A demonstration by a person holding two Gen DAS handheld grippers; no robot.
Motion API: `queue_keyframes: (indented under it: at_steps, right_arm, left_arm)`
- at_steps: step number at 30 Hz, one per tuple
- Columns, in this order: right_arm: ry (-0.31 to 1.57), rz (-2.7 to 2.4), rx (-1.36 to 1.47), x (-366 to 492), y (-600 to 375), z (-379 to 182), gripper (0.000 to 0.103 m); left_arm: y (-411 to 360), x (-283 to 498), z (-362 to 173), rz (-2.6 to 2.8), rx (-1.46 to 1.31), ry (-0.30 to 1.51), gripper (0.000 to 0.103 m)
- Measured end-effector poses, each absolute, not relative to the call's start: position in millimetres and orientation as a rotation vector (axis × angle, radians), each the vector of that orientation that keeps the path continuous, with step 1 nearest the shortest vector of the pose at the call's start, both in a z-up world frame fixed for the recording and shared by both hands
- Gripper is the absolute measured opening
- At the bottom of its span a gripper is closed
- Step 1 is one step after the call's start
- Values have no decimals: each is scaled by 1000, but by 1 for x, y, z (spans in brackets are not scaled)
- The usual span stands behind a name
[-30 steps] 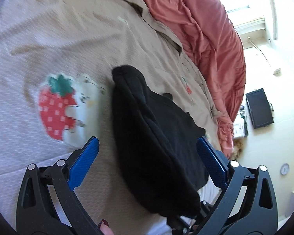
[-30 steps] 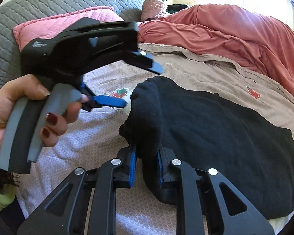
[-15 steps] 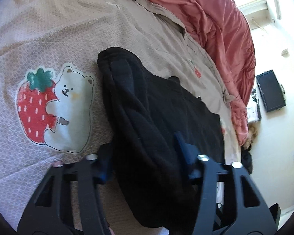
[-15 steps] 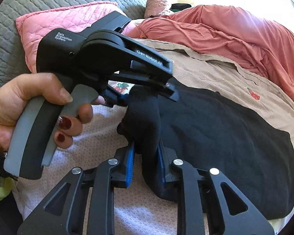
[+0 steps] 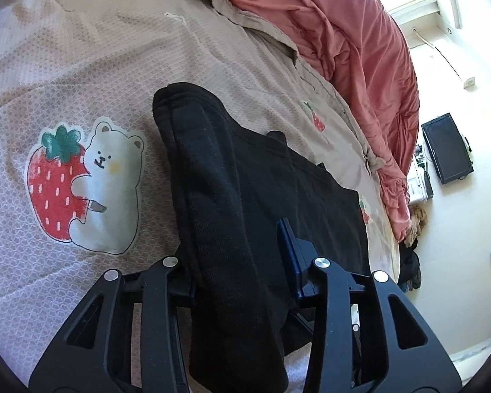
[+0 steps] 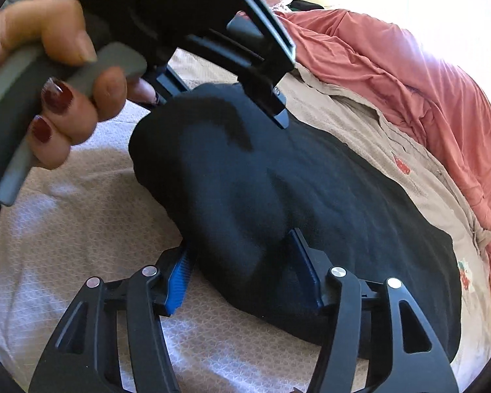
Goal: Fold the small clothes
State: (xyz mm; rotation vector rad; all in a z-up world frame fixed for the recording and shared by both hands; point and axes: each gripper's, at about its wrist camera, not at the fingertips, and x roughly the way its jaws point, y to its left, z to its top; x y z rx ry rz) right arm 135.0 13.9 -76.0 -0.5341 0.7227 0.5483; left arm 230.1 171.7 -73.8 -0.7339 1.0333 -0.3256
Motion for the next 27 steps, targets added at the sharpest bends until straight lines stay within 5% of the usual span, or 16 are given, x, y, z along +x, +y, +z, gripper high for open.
queue_keyframes:
  at_steps: [7,27]
  right_arm:
    - [780,528,-435,152,3,-70,23]
    - [747,557,-173,144,-41,-36,9]
  left_arm:
    - [163,230,-66,-323,-673,1029,31]
    - [126,211,-32,-332,-660,938,25]
